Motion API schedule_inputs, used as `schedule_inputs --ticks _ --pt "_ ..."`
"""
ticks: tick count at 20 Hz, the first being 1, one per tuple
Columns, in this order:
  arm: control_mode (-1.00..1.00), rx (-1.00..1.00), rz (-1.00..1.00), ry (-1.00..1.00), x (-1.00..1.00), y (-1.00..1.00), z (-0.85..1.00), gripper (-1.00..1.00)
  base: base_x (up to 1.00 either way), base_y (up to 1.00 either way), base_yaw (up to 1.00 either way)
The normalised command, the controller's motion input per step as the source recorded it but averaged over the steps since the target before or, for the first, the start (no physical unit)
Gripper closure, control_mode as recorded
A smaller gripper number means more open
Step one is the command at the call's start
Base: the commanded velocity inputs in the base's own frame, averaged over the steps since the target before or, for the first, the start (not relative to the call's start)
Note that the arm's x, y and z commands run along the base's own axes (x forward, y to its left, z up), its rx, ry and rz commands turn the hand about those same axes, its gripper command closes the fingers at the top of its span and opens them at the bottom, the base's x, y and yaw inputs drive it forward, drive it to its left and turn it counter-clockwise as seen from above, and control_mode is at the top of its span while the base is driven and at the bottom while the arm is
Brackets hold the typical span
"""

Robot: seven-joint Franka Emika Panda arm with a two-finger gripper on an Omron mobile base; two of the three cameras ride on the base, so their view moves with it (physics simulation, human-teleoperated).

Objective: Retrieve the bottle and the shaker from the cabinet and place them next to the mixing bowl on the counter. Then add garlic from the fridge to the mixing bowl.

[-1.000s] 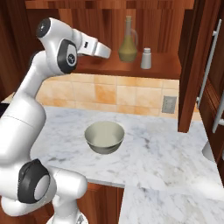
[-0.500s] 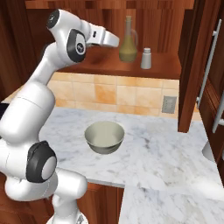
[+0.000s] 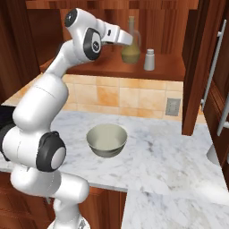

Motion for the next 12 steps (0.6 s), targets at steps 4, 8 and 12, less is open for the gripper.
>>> schedule_inputs --ticks 4,8,12 --pt "-1.00 0.00 -0.01 0.00 0.51 -0.05 0.10 -1.00 0.00 0.00 0.00" --pt "-1.00 0.00 -0.02 0.00 0.51 -0.13 0.11 -1.00 0.00 0.00 0.00" --pt "-1.00 0.00 -0.01 0.00 0.51 -0.08 0.01 -1.00 0.00 0.00 0.00"
